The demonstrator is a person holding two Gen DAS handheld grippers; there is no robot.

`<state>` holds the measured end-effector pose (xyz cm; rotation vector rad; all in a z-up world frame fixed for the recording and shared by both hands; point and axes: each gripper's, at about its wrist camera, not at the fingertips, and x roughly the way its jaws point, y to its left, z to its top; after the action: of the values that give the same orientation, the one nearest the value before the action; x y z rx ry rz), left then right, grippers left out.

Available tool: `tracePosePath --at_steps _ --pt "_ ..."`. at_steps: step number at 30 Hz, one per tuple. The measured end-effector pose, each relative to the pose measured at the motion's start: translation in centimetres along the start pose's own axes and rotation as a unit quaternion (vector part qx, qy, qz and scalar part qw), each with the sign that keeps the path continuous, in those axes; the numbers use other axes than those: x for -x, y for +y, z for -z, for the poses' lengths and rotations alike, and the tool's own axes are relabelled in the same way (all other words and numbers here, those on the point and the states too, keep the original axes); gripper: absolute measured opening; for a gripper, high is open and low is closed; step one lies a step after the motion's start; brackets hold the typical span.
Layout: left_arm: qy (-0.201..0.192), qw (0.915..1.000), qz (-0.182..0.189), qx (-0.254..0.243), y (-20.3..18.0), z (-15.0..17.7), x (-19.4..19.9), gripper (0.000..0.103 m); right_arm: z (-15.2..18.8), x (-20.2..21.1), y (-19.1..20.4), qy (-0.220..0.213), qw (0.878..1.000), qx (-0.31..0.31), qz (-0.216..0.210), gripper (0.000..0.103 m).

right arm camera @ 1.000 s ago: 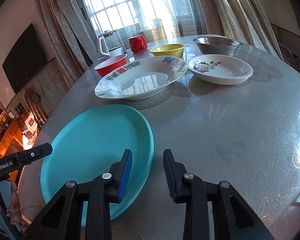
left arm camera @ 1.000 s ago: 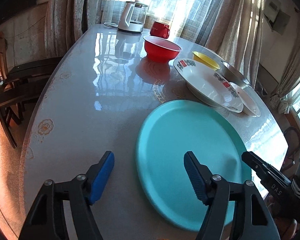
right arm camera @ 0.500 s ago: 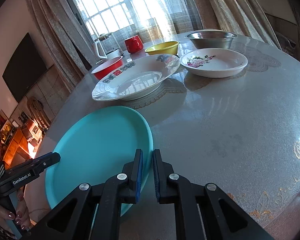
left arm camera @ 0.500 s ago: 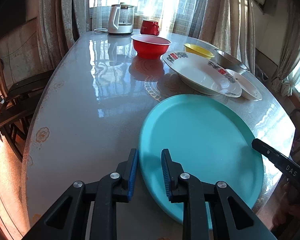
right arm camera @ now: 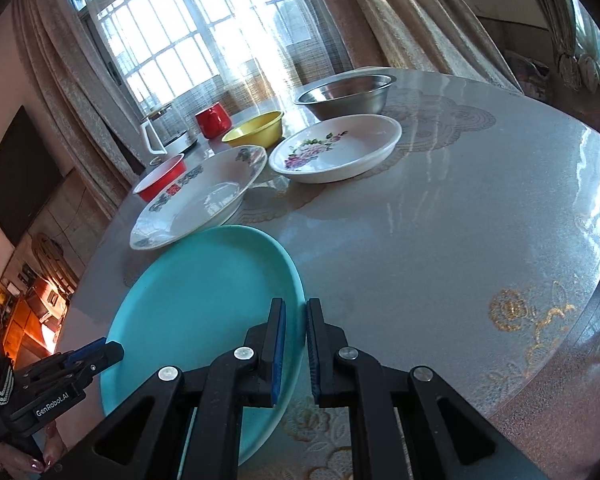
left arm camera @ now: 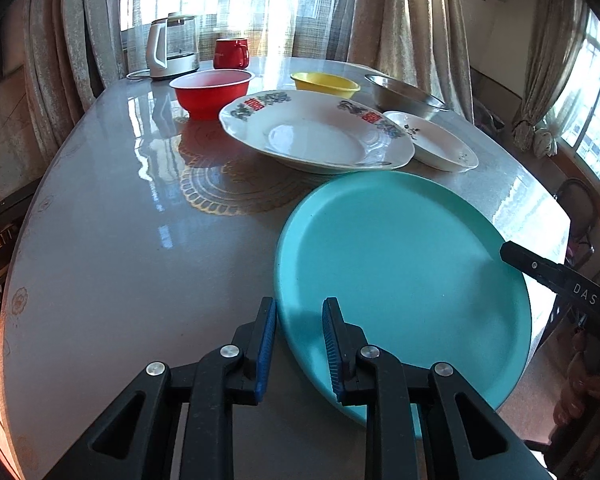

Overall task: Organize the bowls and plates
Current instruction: 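Close the right gripper on the teal plate rim while the left gripper also grips it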

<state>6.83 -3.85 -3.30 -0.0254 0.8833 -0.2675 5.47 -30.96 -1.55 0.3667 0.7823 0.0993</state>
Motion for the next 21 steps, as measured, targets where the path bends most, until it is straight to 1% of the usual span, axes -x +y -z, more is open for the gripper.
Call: tracePosePath --at_steps 7,14,18,21 --pt "0.006 0.9997 0.015 -0.018 -2.8 -1.5 -1.4 0.024 -1.4 -0.5 -2.8 -0.005 0.999 -0.025 0.024 0.011" --pt "0.016 0.9989 0.027 -0.035 -5.1 -2.1 -2.6 0.024 -2.3 -0.6 -5.2 -0.012 0.998 -0.049 0.043 0.013" --pt "0.01 0.9988 0.018 -0.045 -5.8 -2.4 -3.0 0.024 -2.4 -0.9 -6.1 -0.014 0.997 -0.06 0.044 0.013" --pt "0.007 0.9989 0.02 -0.042 -5.7 -2.4 -3.0 0.026 -2.3 -0.9 -6.1 -0.019 0.997 -0.057 0.047 0.013"
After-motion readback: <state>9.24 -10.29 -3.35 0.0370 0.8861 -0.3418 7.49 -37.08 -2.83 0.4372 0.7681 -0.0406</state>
